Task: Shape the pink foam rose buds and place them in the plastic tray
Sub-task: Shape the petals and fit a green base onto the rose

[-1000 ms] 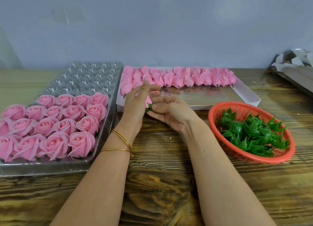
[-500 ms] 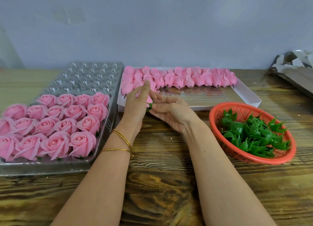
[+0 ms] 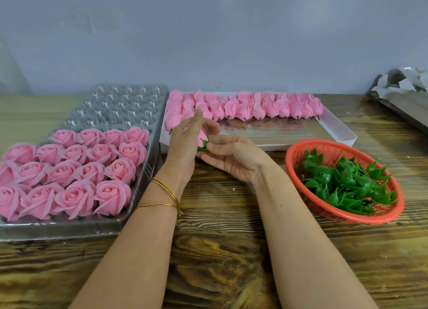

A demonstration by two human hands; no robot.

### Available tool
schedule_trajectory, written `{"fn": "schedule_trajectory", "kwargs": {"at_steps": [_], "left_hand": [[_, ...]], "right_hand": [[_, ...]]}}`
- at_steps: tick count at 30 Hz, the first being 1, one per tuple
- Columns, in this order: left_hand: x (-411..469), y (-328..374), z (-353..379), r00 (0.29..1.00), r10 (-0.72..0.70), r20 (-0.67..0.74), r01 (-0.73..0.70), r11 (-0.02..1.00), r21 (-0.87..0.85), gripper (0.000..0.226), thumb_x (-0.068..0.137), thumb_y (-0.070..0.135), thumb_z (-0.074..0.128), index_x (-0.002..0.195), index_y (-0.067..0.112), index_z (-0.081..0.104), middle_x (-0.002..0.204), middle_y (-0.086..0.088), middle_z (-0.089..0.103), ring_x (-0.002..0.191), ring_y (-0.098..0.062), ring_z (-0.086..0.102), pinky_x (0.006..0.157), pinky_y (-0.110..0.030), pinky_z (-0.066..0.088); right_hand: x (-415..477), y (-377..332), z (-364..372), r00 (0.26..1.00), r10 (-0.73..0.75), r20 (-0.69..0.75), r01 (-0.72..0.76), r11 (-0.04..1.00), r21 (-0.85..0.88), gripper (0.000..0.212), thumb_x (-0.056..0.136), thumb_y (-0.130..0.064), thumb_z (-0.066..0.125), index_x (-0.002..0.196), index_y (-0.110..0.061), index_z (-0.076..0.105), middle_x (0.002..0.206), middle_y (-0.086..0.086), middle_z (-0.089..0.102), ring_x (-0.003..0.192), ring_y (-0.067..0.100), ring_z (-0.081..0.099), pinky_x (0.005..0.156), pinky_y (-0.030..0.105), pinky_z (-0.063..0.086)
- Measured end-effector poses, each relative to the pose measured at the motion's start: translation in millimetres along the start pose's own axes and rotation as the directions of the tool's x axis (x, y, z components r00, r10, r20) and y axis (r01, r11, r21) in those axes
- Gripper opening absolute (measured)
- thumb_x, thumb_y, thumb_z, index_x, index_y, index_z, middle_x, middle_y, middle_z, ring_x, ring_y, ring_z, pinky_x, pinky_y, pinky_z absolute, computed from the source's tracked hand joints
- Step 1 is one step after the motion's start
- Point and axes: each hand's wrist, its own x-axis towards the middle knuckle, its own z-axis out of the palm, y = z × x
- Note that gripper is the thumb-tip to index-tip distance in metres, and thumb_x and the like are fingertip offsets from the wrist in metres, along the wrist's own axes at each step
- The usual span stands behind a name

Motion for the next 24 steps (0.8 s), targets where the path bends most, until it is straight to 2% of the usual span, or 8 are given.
{"fn": "schedule_trajectory", "kwargs": {"at_steps": [3,6,10,14,19,24], "left_hand": [[0.6,-0.2,0.3,1.0,-0.022,-0.002,0.023,0.999,0.038,0.042,0.098,0.042,0.048,0.074,0.022,0.076,0.088,-0.003,0.075,0.09,-0.018,0.069,0.069,-0.025,0.055],[1.5,-0.6,-0.4,0.999,-0.042,0.013,0.041,0.998,0.052,0.042,0.098,0.045,0.048,0.075,0.024,0.077,0.093,-0.004,0.075,0.099,-0.024,0.068,0.082,-0.035,0.054],[1.8,-1.5,-2.1,0.998,-0.037,0.042,0.036,0.999,0.039,0.042,0.097,0.045,0.049,0.077,0.022,0.077,0.096,-0.007,0.075,0.102,-0.025,0.068,0.093,-0.041,0.052],[1.9,-2.0,-2.5,0.998,-0.031,0.055,0.03,0.999,0.021,0.041,0.097,0.042,0.05,0.075,0.02,0.077,0.094,-0.009,0.075,0.099,-0.024,0.069,0.093,-0.038,0.051],[1.2,-0.8,-2.8,0.998,-0.028,0.058,0.027,0.999,0.017,0.039,0.097,0.039,0.051,0.077,0.015,0.075,0.091,-0.007,0.075,0.092,-0.017,0.07,0.081,-0.027,0.051],[0.8,-0.6,-1.4,0.999,-0.013,0.034,0.011,0.999,0.05,0.04,0.097,0.038,0.051,0.075,0.015,0.075,0.091,-0.008,0.075,0.095,-0.019,0.069,0.089,-0.032,0.051]], "right_hand": [[-0.3,0.3,-0.4,1.0,0.003,-0.002,-0.003,1.0,0.005,0.027,0.09,0.013,0.051,0.115,0.012,0.06,0.1,0.016,0.069,0.085,0.023,0.07,0.073,0.024,0.06],[-0.3,0.0,-1.4,1.0,0.009,-0.01,-0.009,1.0,-0.002,0.025,0.09,0.012,0.052,0.114,0.011,0.061,0.097,0.016,0.069,0.08,0.021,0.071,0.072,0.023,0.06],[-0.1,0.4,-2.0,1.0,0.009,-0.009,-0.009,1.0,0.0,0.022,0.09,0.011,0.053,0.109,0.01,0.063,0.094,0.016,0.07,0.078,0.02,0.072,0.073,0.023,0.06],[0.9,0.4,-2.3,1.0,-0.02,-0.015,0.019,0.999,-0.03,0.018,0.089,0.013,0.053,0.101,0.008,0.065,0.091,0.014,0.069,0.077,0.019,0.071,0.074,0.022,0.059],[1.9,2.3,-0.9,0.997,-0.059,-0.041,0.055,0.994,-0.094,0.018,0.086,0.016,0.055,0.094,0.004,0.066,0.088,0.014,0.068,0.08,0.02,0.069,0.076,0.024,0.06],[3.2,3.4,1.9,0.991,-0.119,-0.066,0.109,0.984,-0.144,0.022,0.083,0.021,0.055,0.092,0.003,0.065,0.085,0.013,0.067,0.08,0.019,0.067,0.074,0.025,0.06]]}}
